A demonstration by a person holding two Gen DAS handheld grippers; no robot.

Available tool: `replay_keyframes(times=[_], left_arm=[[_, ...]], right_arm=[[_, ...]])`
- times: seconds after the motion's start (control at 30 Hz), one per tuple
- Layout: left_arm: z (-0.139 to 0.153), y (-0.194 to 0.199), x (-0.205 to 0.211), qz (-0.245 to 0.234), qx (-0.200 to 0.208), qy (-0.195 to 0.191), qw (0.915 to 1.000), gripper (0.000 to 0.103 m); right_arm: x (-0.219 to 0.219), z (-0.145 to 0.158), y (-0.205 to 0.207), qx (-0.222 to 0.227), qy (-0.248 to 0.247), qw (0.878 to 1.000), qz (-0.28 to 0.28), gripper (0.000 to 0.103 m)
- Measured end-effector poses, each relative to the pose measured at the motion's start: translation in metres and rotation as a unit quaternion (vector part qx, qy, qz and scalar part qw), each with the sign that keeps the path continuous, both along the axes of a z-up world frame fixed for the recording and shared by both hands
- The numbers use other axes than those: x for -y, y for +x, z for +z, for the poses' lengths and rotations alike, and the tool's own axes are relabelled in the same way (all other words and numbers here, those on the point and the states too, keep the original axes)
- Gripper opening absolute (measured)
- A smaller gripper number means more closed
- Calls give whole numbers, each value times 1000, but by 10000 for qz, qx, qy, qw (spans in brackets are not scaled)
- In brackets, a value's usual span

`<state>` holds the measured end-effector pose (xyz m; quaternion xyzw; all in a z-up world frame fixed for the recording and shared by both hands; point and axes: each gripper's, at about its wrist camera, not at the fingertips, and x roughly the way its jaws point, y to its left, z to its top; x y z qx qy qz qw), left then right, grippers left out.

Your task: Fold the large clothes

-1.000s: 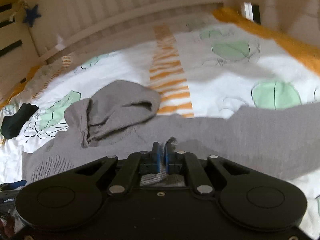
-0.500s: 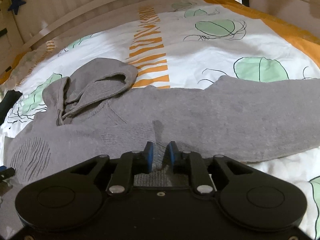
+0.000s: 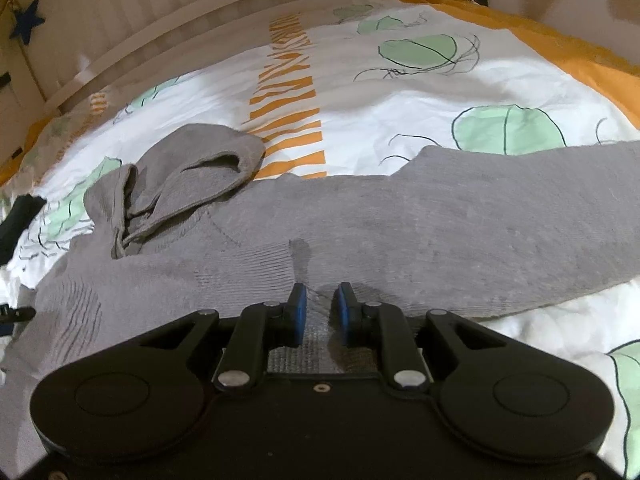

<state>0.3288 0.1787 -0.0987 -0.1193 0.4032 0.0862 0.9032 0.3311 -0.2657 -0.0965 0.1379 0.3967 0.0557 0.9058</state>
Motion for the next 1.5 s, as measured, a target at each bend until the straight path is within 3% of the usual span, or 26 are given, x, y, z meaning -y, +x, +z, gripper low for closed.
replay_keyframes(times=[0.13, 0.33, 0.57, 0.77, 0.87, 1.07, 1.2, 1.3, 1.37, 1.43, 1.5], left_arm=[[29, -22, 31, -328, 377, -281, 9984, 92], [47, -15, 97, -1165, 608, -523, 9899, 93], [27, 2, 170, -1747, 500, -557, 9818, 93], [2, 9, 219, -2099, 264, -262, 9770, 93], [-15, 13, 230, -2115, 43, -190, 9772, 93], [-29, 8, 249, -2222, 99, 541, 9734, 101], [-31, 13, 247, -2196, 30, 450, 9745, 103], [-31, 14, 246, -2218, 10, 433, 9741, 103], [-32, 15, 247, -2213, -2, 424, 9743, 103], [-31, 16, 247, -2209, -19, 422, 9744, 103], [-30, 18, 247, -2225, -60, 396, 9741, 102]], right_arm=[[20, 14, -8, 110, 370, 9992, -97, 61], [76, 32, -20, 137, 526, 9970, -552, 69], [171, 32, -38, 58, 410, 9863, -1595, 70], [241, 25, -50, 109, 264, 9716, -2349, 70], [266, 19, -47, 138, 229, 9646, -2625, 70], [296, 5, -37, 236, 175, 9567, -2895, 70], [314, -1, -35, 444, 475, 9501, -3050, 70], [328, -5, -36, 570, 803, 9424, -3196, 66], [337, -10, -37, 555, 920, 9356, -3363, 54], [341, -11, -35, 411, 800, 9334, -3474, 17], [338, -7, -34, 387, 718, 9357, -3432, 13]])
